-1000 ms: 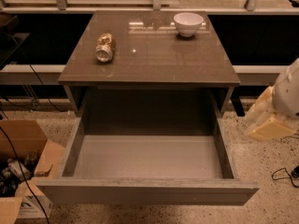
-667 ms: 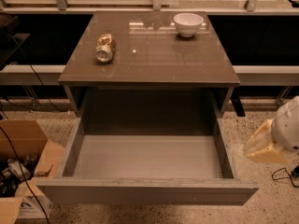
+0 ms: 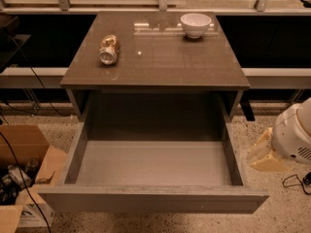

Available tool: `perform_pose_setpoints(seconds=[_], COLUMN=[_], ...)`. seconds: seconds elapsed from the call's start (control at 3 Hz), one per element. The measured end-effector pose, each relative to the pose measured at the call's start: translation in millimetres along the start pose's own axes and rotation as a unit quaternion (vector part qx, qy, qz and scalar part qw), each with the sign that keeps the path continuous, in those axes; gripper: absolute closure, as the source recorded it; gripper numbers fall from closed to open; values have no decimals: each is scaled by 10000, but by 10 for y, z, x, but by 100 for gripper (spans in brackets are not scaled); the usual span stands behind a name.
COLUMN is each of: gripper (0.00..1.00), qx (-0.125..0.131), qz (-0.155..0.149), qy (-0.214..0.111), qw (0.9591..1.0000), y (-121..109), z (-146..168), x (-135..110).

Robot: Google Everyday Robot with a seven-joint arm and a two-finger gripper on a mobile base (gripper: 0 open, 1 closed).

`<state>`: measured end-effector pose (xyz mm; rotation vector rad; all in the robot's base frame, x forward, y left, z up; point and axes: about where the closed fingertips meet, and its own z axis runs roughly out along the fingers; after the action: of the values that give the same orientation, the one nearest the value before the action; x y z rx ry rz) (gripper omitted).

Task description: Close top drawer

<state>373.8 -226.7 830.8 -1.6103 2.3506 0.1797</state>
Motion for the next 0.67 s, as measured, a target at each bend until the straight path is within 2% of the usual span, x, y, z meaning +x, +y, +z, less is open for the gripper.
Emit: perform_pose_setpoints(seconds=[0.33,0.67], gripper=[100,100], qx=[-303,-560], qz=[224,510], qy=[18,2], qw=[9993,9971], y=[245,488], z=[497,853], x=[85,210])
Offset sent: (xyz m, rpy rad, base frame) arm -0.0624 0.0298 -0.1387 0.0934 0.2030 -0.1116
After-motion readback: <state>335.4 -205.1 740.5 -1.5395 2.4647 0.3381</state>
